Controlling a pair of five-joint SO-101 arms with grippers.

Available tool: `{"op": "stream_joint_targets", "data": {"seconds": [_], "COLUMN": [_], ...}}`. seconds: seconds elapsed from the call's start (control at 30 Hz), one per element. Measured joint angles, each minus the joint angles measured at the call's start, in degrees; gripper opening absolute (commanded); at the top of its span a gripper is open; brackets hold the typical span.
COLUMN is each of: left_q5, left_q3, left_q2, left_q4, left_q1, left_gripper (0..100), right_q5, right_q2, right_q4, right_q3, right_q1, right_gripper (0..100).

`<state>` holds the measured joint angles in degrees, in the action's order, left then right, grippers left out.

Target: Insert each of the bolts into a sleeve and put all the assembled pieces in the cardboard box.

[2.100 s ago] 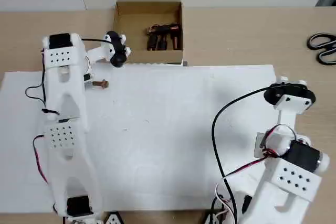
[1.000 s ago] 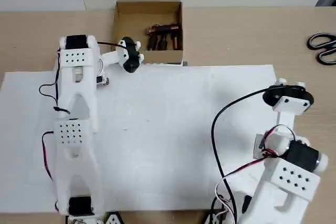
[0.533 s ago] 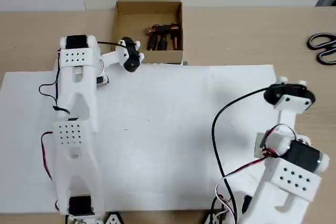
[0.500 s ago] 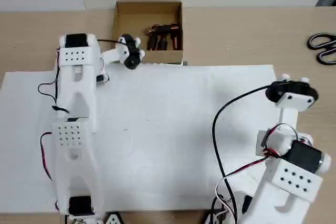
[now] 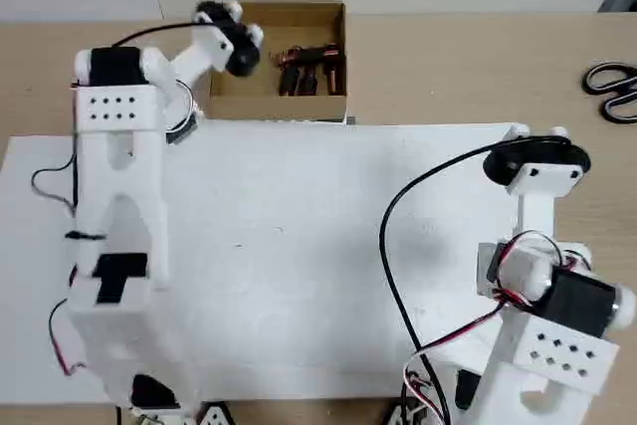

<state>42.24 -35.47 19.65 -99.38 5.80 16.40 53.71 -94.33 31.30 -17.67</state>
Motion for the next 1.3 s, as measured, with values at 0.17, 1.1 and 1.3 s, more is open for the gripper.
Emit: {"op": "stream_joint_targets", "data": {"seconds": [0.17, 1.1, 1.3], "left_q5": [-15.2, -61.4, -69.0], "left_q3": [5.5, 70.9, 82.4], "left_q2": [-11.3, -89.8, -101.1], "left_q4": [0.0, 28.6, 31.6], "left_q1": [0.0, -8.3, -13.5], "left_gripper": [1, 1, 1], "right_q5": [0.0, -9.2, -13.1], "right_q2": [0.4, 49.1, 49.6], "right_q4": [-1.9, 16.6, 21.3], "right_q3": [-4.9, 30.2, 33.2], "right_q1": [0.0, 25.1, 34.2], "right_gripper": [0.5, 0.3, 0.3]}}
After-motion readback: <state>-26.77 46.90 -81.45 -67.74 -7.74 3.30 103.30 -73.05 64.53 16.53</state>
